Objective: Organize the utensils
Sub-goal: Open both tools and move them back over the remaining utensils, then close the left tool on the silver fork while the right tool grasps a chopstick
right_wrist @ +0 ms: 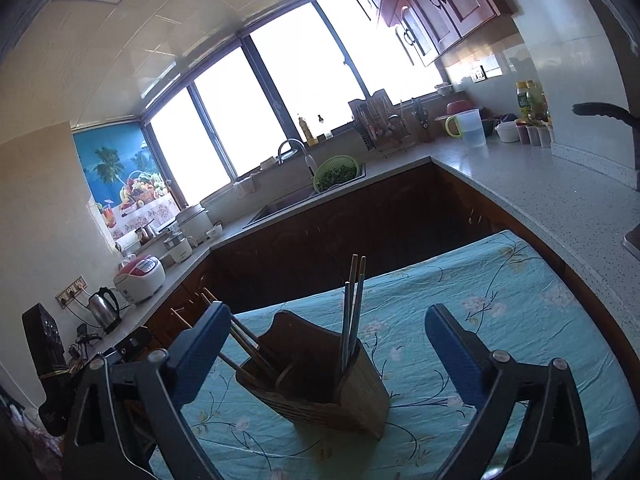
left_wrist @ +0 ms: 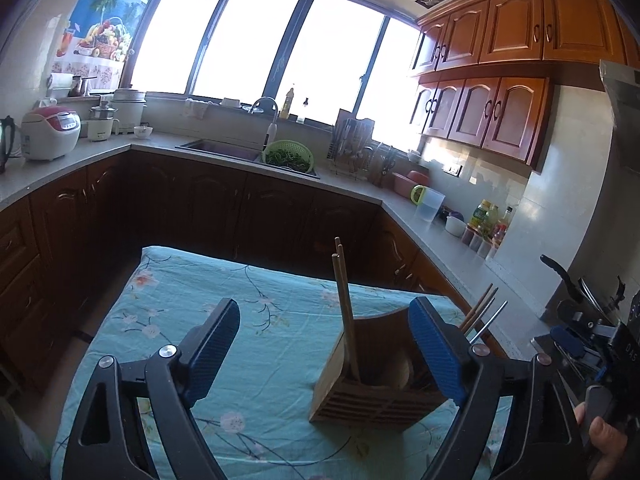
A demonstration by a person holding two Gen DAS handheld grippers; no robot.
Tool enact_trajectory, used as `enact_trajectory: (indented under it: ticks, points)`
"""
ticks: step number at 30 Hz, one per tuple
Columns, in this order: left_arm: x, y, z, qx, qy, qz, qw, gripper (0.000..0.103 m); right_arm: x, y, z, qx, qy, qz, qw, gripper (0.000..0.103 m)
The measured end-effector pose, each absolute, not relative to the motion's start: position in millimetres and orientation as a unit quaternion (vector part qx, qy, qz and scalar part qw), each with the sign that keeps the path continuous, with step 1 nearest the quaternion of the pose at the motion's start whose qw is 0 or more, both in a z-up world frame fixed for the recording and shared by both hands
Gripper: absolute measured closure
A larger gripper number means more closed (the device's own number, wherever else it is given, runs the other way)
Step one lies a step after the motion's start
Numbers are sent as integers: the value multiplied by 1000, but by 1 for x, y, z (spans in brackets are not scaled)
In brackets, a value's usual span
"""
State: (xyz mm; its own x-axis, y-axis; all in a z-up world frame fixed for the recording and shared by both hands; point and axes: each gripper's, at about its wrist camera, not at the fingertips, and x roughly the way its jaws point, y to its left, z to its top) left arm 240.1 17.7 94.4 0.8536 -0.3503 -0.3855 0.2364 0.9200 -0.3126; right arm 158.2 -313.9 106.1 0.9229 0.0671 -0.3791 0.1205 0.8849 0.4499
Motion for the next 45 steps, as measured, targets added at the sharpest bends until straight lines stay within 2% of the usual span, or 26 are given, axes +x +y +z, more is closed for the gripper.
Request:
enact_trajectory:
  ticks: [19,29,40,43,45]
  points:
    - [110,35,67,-108,307,-164,931,13,36,-299,57,249,245,-49,936,2]
    - [85,22,30,-86,375,-180,905,13,8,-292,4,248,305,-68,917,2]
    - [89,-12,18,-45,400,-218,889,14,10,-293,-17,256,328,-61,907,4]
    - [98,-24,15,-34,400,-233,886,20,13,-295,-22,261,334,-62,904,6]
    - [109,-36,8,-21,406,-241,881,32,16,-298,-23,265,339,-61,901,10]
